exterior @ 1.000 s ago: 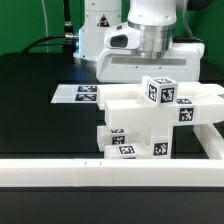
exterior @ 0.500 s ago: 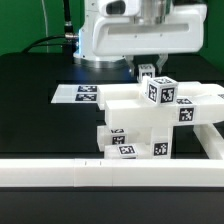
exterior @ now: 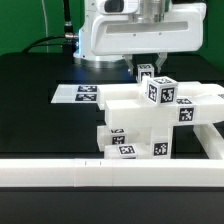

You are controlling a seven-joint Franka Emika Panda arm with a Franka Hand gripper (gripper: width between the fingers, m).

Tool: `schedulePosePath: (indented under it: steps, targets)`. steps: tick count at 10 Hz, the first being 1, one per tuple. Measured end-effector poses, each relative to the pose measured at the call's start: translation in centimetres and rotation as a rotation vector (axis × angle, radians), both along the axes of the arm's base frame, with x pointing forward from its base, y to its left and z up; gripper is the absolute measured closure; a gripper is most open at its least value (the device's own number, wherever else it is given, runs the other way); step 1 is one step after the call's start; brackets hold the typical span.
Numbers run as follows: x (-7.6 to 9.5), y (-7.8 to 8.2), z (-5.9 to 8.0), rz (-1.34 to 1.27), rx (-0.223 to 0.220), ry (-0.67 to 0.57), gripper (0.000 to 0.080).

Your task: Assemble chair

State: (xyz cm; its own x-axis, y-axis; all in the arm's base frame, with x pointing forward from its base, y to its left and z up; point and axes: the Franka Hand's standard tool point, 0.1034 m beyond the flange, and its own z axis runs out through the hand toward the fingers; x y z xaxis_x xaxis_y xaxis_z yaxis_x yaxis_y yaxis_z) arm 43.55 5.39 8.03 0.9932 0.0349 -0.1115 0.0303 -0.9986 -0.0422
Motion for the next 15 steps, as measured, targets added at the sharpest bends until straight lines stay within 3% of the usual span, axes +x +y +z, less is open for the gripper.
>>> schedulePosePath:
  steps: [3, 4, 8, 10, 11, 12, 15]
  targets:
    - [4.2, -3.1, 3.4, -0.011, 0.023, 0.036, 0.0514]
    - [5.0, -3.7, 3.9, -0.025, 0.024, 0.050, 0.0514]
    - [5.0, -3.7, 3.8, -0.020, 0.022, 0.047, 0.0514]
    - [7.2, -4.1, 4.6, -0.024, 0.020, 0.042, 0.0512]
    - [7.7, -3.6, 4.4, -0.047, 0.006, 0.043, 0.0512]
    - [7.9, -3.0, 4.3, -0.042, -0.004, 0.047, 0.0512]
    - [7.9, -3.3, 4.3, -0.044, -0.003, 0.048, 0.0512]
